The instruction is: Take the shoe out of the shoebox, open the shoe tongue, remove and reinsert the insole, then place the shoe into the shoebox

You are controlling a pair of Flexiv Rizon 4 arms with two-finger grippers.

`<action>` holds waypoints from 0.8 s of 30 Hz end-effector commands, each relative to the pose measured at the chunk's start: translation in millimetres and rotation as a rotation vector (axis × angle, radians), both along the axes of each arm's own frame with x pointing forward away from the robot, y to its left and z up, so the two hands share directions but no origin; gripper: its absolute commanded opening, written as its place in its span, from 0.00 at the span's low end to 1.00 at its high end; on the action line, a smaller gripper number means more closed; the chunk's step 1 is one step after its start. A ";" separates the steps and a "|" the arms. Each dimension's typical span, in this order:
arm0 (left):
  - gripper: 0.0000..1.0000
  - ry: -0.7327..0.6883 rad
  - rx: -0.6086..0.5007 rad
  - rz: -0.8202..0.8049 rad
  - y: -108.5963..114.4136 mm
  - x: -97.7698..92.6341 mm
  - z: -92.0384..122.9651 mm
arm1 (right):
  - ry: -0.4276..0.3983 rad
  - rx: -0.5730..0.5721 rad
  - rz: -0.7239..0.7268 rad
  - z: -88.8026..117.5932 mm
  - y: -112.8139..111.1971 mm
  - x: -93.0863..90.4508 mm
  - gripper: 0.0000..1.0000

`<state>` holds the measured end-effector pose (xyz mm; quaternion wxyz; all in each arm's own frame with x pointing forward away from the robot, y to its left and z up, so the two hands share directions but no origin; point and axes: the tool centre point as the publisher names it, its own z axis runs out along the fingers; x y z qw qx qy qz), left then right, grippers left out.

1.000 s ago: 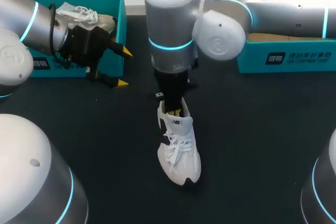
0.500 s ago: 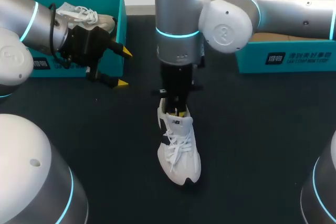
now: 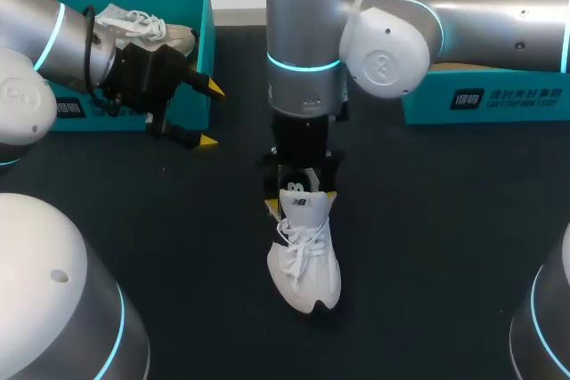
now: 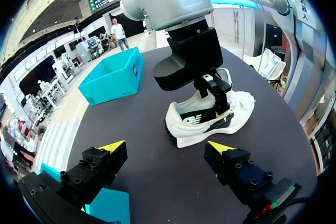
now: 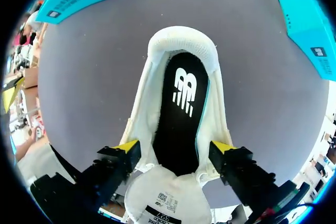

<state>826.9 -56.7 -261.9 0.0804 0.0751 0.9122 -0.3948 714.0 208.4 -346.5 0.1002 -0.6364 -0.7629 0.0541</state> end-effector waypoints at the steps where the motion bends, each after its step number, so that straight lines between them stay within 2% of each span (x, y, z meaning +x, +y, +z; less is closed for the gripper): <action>1: 1.00 0.000 0.002 0.000 -0.2 0.0 -0.3 | 0.000 0.013 0.011 -3.6 -5.4 -1.4 1.00; 8: 1.00 0.000 0.002 0.000 -0.2 0.0 -0.3 | 0.000 -0.004 0.007 3.1 -10.4 -6.6 1.00; 14: 1.00 0.000 0.002 0.000 -0.2 0.0 -0.3 | -0.013 -0.030 0.000 20.6 -8.8 -15.1 1.00; 24: 1.00 0.000 0.002 0.000 -0.2 0.0 -0.3 | -0.034 -0.062 -0.070 42.8 -3.5 -44.1 1.00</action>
